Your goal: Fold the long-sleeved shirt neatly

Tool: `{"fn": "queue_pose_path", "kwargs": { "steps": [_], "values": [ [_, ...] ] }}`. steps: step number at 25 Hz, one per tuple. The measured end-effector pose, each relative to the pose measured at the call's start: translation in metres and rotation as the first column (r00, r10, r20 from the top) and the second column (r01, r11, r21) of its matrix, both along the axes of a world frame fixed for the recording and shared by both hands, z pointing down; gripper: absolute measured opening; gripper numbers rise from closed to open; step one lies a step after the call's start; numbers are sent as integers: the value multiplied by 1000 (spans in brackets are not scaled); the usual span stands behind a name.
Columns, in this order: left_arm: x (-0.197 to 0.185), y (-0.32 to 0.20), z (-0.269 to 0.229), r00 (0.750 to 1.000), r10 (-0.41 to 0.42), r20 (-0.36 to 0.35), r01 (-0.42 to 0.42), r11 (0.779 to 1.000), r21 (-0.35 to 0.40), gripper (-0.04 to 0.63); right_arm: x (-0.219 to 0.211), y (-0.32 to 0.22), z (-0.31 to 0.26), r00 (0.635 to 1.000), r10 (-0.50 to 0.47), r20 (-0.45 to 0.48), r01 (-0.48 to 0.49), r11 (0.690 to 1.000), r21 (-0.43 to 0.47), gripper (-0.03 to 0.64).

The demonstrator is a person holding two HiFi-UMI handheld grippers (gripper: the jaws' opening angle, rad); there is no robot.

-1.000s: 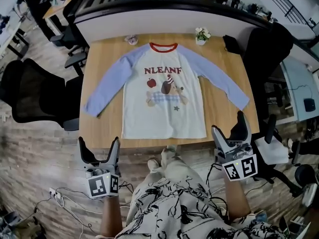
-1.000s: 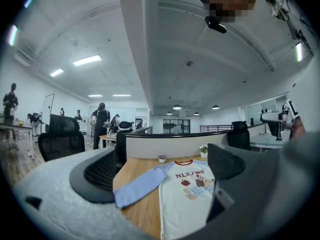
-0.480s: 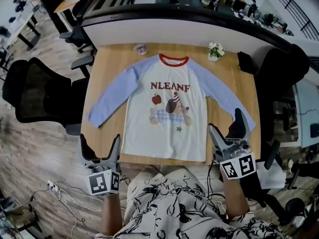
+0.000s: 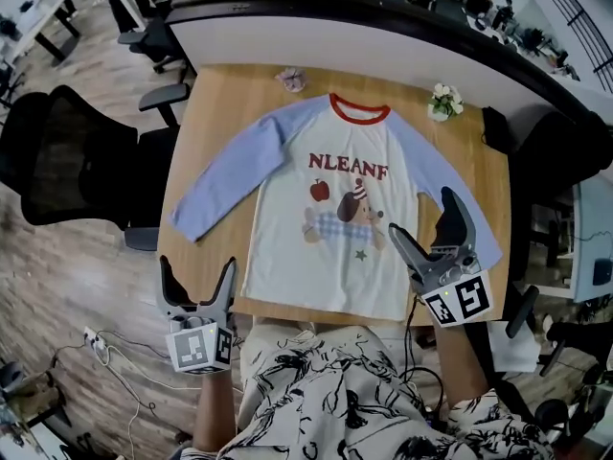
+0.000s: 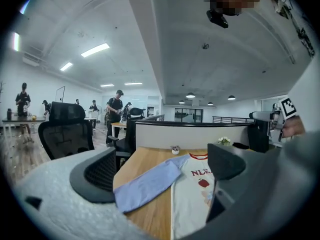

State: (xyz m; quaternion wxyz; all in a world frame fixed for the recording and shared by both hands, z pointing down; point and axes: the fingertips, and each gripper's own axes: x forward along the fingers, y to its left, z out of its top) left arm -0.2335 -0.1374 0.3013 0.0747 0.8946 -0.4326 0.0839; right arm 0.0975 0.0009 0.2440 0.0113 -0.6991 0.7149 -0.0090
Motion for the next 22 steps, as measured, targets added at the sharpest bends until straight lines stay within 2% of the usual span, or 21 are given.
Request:
{"fn": "queue_pose_path", "kwargs": {
  "steps": [3, 5, 9, 14, 17, 19, 22],
  "values": [
    [-12, -18, 20, 1000, -10, 2, 10, 999, -42, 558, -21, -48, 25, 995, -90, -29, 88, 994, -60, 462],
    [-22, -29, 43, 999, -27, 27, 29, 997, -73, 558, -40, -86, 49, 984, -171, -43, 165, 979, -121, 462],
    [-44, -45, 96, 992, -53, 118, 67, 990, -125, 546, -98, -163, 92, 933, -360, -33, 344, 913, -218, 462],
    [-69, -72, 153, 983, -76, 168, 106, 979, -174, 529, -190, -253, 139, 817, -576, -28, 538, 779, -321, 454],
    [-82, -83, 184, 978, -67, 199, 110, 971, -213, 518, -245, -295, 166, 745, -667, -25, 607, 694, -387, 443],
    [-88, -88, 204, 976, -56, 211, 108, 964, -244, 487, -281, -316, 184, 697, -717, -21, 644, 638, -422, 439],
    [-93, -94, 228, 975, -59, 216, 121, 951, -284, 465, -334, -340, 212, 603, -798, 1, 698, 527, -484, 433]
  ]
}}
